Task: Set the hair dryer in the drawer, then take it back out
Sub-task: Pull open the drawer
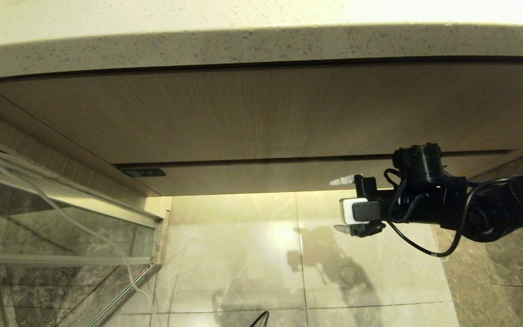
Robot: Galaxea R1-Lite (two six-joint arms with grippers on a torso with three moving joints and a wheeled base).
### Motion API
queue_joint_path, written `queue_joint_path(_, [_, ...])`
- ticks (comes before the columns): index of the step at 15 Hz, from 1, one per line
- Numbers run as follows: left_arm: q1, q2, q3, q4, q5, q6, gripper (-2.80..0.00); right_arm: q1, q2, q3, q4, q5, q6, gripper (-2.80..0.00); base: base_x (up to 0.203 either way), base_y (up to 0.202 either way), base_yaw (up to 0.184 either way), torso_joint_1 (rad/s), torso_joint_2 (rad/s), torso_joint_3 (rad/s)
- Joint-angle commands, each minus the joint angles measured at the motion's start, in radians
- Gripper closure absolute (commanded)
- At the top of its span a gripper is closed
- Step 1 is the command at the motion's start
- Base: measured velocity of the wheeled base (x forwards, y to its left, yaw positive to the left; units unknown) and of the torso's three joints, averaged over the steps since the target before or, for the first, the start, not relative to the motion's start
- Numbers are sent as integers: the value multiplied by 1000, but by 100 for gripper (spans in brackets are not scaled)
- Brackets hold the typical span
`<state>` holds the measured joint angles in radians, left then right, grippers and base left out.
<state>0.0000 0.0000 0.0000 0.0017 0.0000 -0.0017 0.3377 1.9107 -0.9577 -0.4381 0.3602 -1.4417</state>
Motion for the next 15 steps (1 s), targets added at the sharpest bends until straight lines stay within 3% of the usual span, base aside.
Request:
queue_joint_path(1, [0, 0, 0, 0, 0, 0, 0, -16, 21, 0, -50, 2, -9, -280, 0, 0, 0, 0, 0, 0])
queue_joint_path(15, [0, 0, 0, 0, 0, 0, 0, -42, 81, 11, -269, -39, 3, -280, 0, 0, 0, 0, 0, 0])
